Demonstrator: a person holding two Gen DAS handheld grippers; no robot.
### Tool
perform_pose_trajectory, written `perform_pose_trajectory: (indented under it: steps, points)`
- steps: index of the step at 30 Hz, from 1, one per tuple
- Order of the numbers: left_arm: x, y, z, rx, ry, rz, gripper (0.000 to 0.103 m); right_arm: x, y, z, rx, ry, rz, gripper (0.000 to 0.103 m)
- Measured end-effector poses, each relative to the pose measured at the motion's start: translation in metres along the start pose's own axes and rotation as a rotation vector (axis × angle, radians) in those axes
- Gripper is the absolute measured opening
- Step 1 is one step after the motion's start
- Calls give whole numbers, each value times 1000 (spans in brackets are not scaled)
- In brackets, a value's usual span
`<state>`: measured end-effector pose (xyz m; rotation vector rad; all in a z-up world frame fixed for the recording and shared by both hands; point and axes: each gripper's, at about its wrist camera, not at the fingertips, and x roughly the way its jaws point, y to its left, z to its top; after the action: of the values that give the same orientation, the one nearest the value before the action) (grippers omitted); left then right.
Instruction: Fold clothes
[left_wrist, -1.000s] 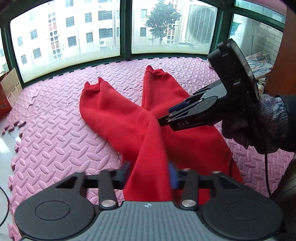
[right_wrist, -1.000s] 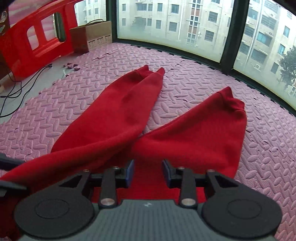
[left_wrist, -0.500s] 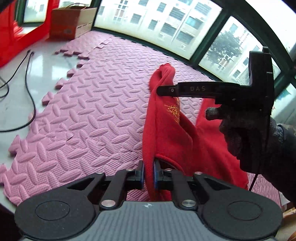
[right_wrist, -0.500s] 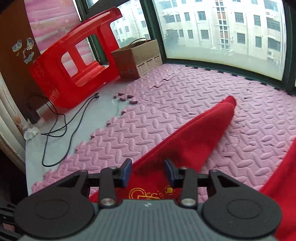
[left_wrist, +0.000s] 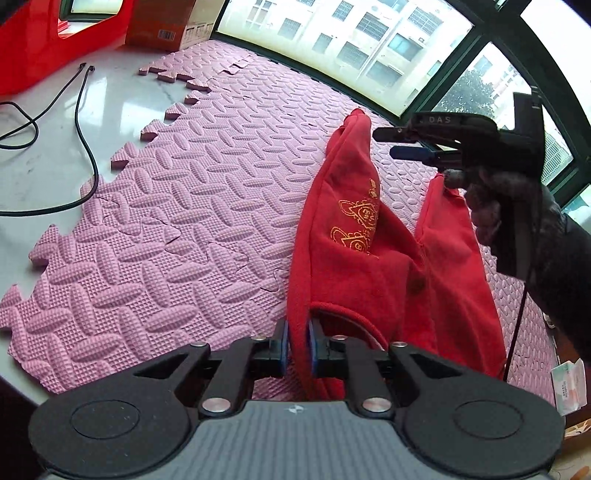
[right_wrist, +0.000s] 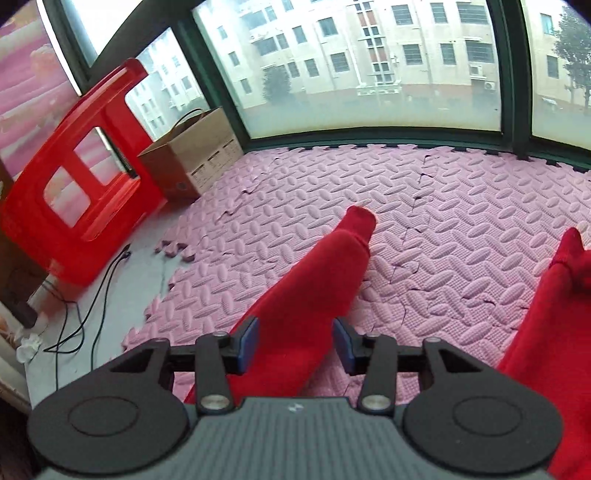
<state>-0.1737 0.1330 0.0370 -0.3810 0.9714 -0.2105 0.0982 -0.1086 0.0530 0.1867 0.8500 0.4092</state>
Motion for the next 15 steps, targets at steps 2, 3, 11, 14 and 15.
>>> perform_pose_trajectory:
  steps: [2,3,11,14,15]
  points:
    - [-1,0,0,5,0,3,14,6,5,3,-2,-13,-6,46]
    - [-1,1,0,4,-2,3,14,9,8,5,-4,-20,-8,46]
    - [-2,-6,-2,37,-12,12,14,41,38,16,-47,-19,-194,55]
    - [-2,-6,-3,35,-11,10,14,52,34,15,-11,27,-224,52]
    - [-2,-6,-3,38,-12,10,14,52,34,14,-1,31,-224,38]
